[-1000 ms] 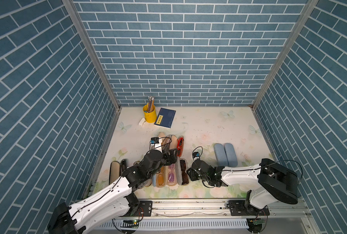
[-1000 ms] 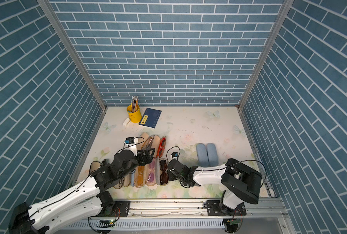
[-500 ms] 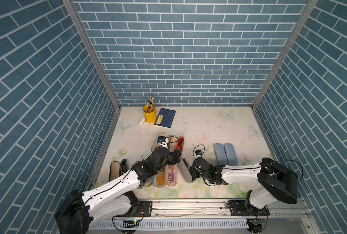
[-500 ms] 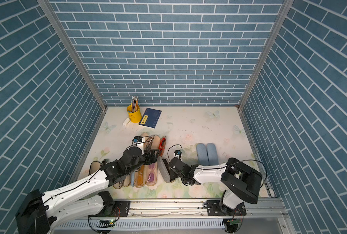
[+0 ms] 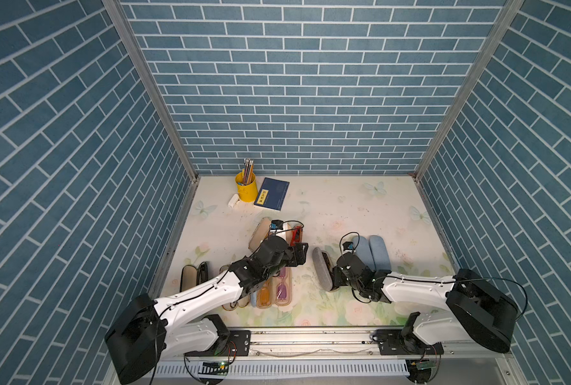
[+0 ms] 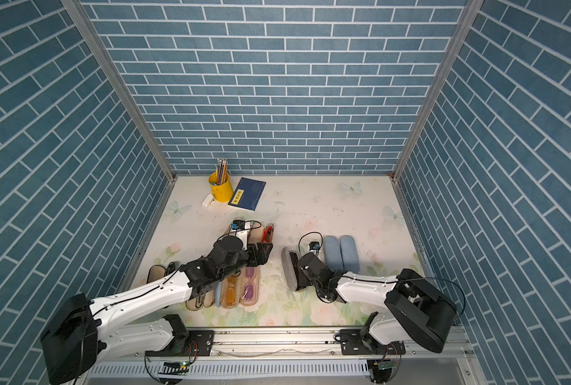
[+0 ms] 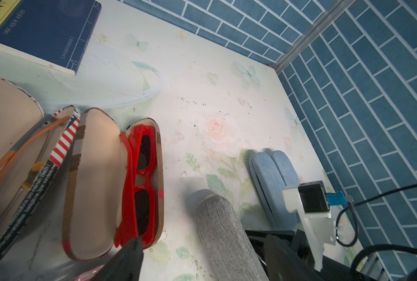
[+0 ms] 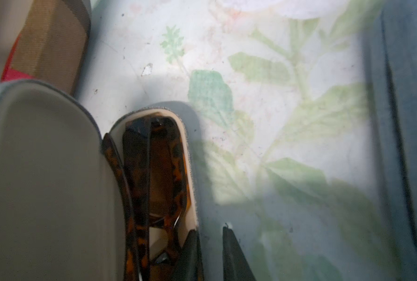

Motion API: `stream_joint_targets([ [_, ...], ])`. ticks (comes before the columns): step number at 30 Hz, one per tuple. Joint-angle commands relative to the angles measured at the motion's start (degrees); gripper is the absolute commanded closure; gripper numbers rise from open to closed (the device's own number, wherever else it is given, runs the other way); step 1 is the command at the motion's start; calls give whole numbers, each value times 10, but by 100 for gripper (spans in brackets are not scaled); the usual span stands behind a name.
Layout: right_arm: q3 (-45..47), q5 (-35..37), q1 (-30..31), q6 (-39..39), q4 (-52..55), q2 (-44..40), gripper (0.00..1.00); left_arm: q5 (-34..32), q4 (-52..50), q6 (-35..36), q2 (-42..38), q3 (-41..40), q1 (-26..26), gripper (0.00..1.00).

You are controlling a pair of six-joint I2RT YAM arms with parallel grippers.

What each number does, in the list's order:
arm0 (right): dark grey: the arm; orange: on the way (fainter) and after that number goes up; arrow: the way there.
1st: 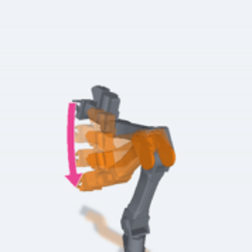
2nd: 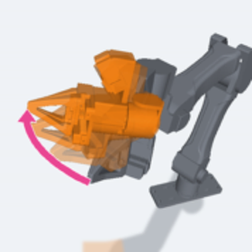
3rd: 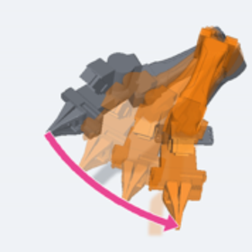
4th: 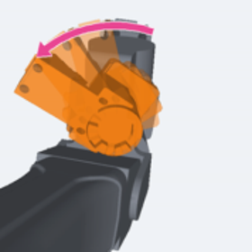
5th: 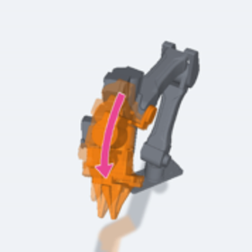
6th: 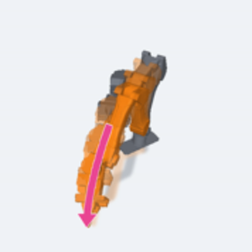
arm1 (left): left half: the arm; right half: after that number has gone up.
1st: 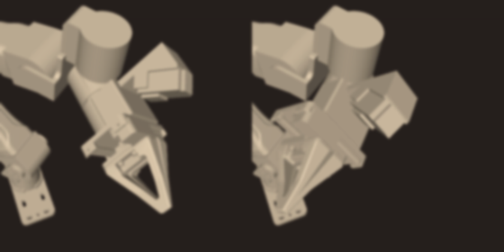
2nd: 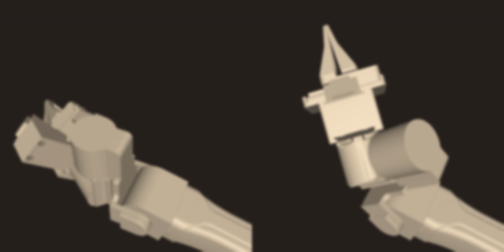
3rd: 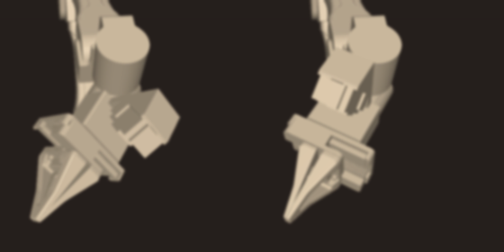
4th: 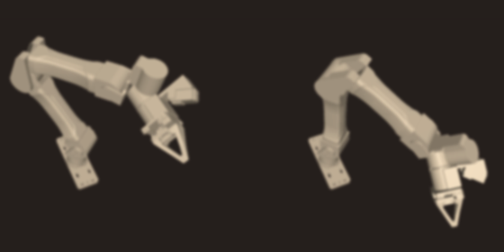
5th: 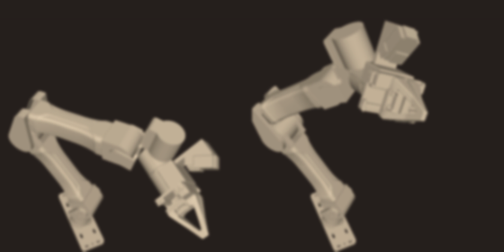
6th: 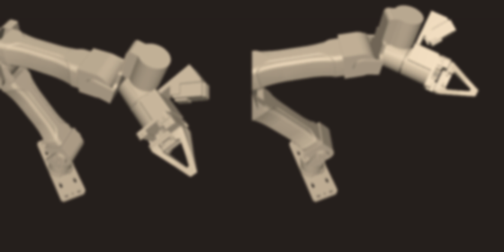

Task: Close the glasses case
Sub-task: Move the glasses case to the center of the board.

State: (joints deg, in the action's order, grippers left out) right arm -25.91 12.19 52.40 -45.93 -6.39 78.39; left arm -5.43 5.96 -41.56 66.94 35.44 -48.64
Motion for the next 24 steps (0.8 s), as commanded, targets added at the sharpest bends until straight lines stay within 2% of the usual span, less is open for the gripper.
stream_joint_targets([
  [1, 11, 3, -19, 28, 17, -11, 82, 11, 30, -5, 11, 12, -8, 16],
  [14, 22, 0, -84, 32, 1, -23, 83, 20, 59, -11, 40, 11, -25, 17],
  [24, 8, 6, -106, 33, -18, -1, 83, 28, 85, -21, 53, -7, -33, 18],
])
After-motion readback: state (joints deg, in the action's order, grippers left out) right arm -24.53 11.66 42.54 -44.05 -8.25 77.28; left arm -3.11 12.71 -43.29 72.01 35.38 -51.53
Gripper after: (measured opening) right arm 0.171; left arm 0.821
